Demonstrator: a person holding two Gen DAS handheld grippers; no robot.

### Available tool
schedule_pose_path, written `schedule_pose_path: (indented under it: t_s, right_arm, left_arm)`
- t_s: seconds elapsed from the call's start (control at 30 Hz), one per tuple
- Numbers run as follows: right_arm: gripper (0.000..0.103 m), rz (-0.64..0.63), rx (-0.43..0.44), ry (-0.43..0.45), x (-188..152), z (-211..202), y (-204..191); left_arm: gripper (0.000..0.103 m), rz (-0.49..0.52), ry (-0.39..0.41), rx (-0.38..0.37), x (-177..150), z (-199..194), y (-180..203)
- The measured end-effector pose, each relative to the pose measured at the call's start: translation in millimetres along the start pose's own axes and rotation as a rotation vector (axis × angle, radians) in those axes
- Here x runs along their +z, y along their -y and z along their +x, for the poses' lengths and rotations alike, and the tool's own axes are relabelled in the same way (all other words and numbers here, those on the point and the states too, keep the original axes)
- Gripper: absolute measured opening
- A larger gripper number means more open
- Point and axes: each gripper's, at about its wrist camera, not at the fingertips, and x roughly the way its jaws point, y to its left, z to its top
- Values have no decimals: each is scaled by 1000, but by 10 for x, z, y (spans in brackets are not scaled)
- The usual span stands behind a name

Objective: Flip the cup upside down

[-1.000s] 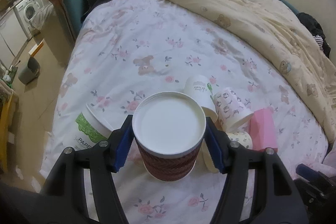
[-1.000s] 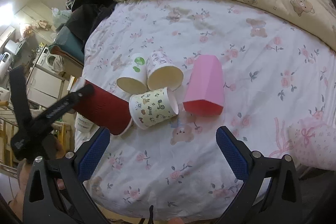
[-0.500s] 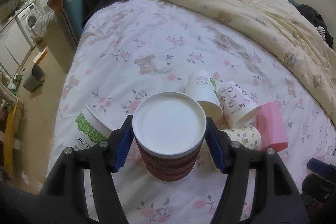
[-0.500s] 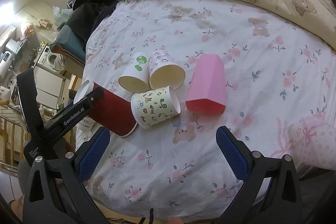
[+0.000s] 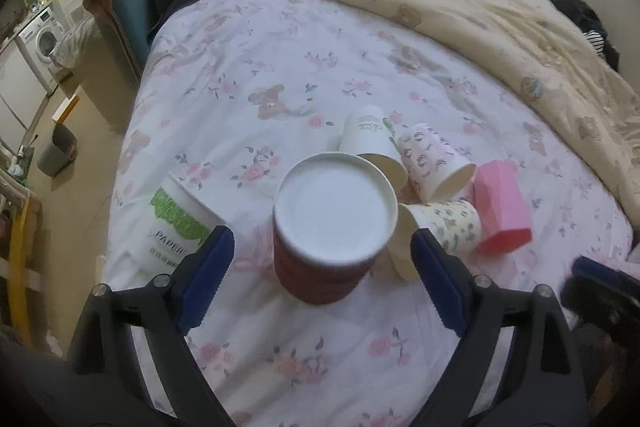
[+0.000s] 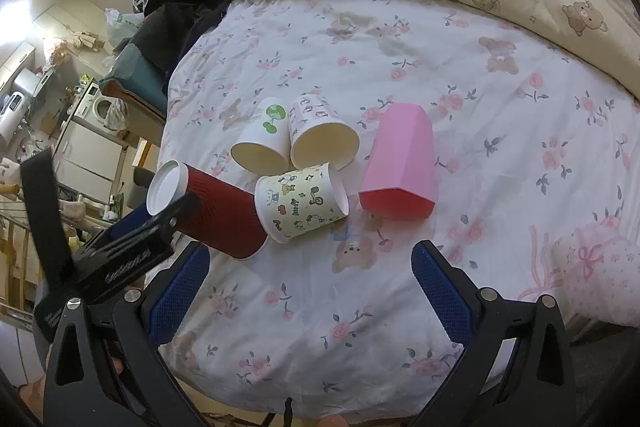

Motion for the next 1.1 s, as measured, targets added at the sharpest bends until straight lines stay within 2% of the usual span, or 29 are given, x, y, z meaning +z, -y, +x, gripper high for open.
schedule_pose_path:
  t_s: [0.2,0.43,0.57,0.73,0.97,1.03,1.07,1.1]
  right_arm:
    - [103,-65,1,21,-8,-21,-137]
    - [103,-159,-22,74,-73,-89,-337]
    - [103,-206,-1,88,-155,-102,-470]
    - [103,-304,-42,147,-265,-129,-687]
    - [103,-385,-84,188,-306,-76,-875]
    - [103,-393,-86,181,-314,-47,-897]
    - [103,-396,-88,178,-316,-34,-903]
    - [103,-399,-91,175,-317,-25,-906]
  left_arm:
    - [88,36,177,4,-40,-579,-140]
    - [88,-35,282,15,-121,-996,-516]
    - [88,-75,231,23,-347,-924,-629]
    - [88,-132,161,12,-538,-768,-731]
    - [89,-136,160,-5,-563,-741,-742]
    - [96,-130,162,-3,-555,-739,-735]
    - [103,-132,162,-5,-554,-743,-742]
    - [103,-135,163,-9,-555,-745,-746]
